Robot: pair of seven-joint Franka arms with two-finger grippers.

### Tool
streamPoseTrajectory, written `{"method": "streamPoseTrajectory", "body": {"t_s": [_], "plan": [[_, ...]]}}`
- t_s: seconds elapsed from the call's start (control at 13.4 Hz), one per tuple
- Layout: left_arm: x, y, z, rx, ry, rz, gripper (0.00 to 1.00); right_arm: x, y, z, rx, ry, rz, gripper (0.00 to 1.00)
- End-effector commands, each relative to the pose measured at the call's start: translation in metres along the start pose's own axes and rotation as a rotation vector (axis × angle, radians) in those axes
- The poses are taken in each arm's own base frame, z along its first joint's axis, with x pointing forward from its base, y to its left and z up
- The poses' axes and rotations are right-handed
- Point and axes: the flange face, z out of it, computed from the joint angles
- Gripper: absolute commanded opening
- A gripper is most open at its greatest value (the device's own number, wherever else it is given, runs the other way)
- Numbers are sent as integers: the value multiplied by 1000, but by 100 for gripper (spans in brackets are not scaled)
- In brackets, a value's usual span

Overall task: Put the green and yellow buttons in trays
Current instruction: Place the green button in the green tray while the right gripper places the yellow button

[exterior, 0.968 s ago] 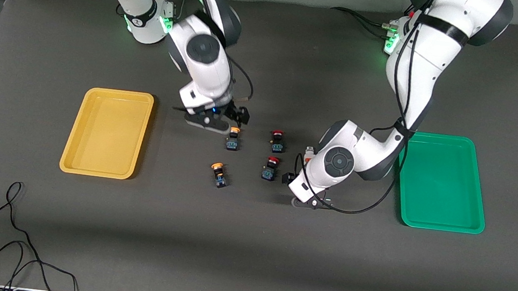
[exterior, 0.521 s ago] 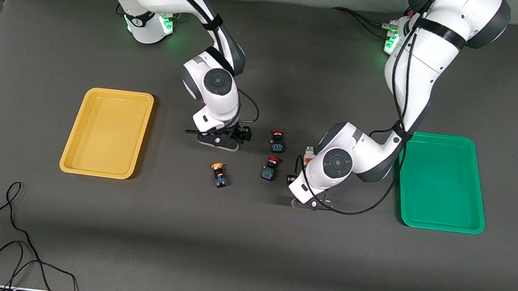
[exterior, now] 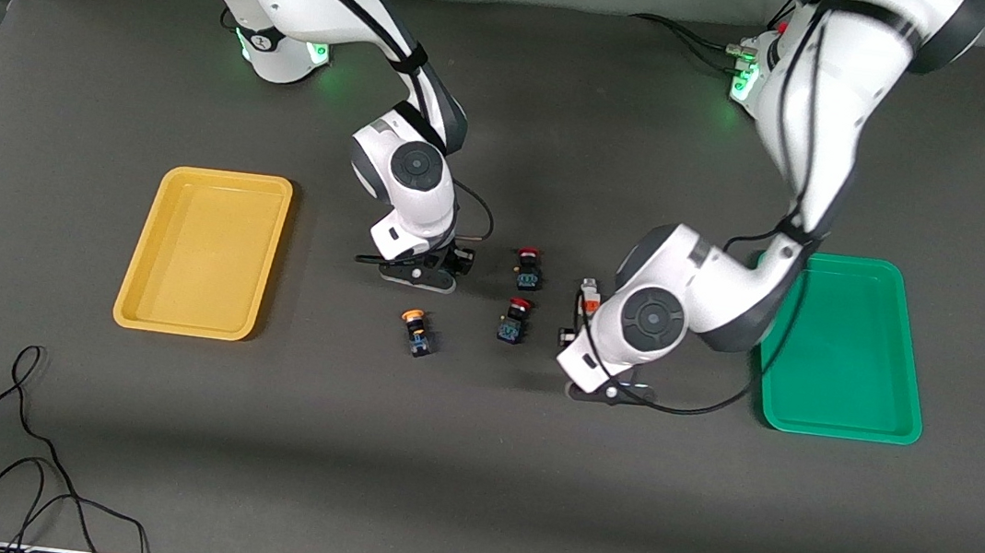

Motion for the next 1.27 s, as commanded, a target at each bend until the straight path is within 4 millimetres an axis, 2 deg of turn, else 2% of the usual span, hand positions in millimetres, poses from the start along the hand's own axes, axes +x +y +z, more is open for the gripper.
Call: {"method": "streamPoseTrajectory", "body": {"t_s": [0.0, 0.07, 0.22, 0.3, 0.37, 0.52, 0.6, 0.67, 0.74, 0.89, 1.04, 1.12, 1.19], "plan": [[-13, -72, -94, 52, -38, 89, 0, 13, -2, -25, 1, 19, -45, 24], [-12, -110, -117, 59, -72, 149, 0, 19, -6, -39, -21, 3, -49, 24], [1, -193, -137, 44, -103, 256, 0, 31, -15, -85, -56, -21, -44, 24], [6, -221, -136, 37, -109, 301, 0, 36, -16, -108, -65, -34, -58, 24], [13, -253, -129, 69, -108, 333, 0, 42, -8, -127, -79, -48, -90, 24], [25, -309, -111, 95, -81, 413, 0, 72, 32, -162, -80, -69, -137, 24], [30, -344, -101, 80, -65, 453, 0, 91, 61, -176, -69, -85, -158, 24], [32, -369, -90, 71, -52, 475, 0, 111, 94, -186, -71, -99, -188, 24], [31, -380, -72, 68, -44, 479, 0, 132, 139, -192, -64, -120, -243, 24], [25, -400, -27, 104, -3, 484, 0, 160, 237, -190, 25, -157, -316, 24], [12, -412, 25, 103, 70, 498, 0, 177, 329, -176, 30, -162, -367, 24], [5, -420, 41, 99, 93, 502, 0, 180, 366, -160, 21, -140, -402, 24], [1, -427, 50, 95, 101, 507, 0, 175, 399, -135, 29, -103, -409, 24]]}}
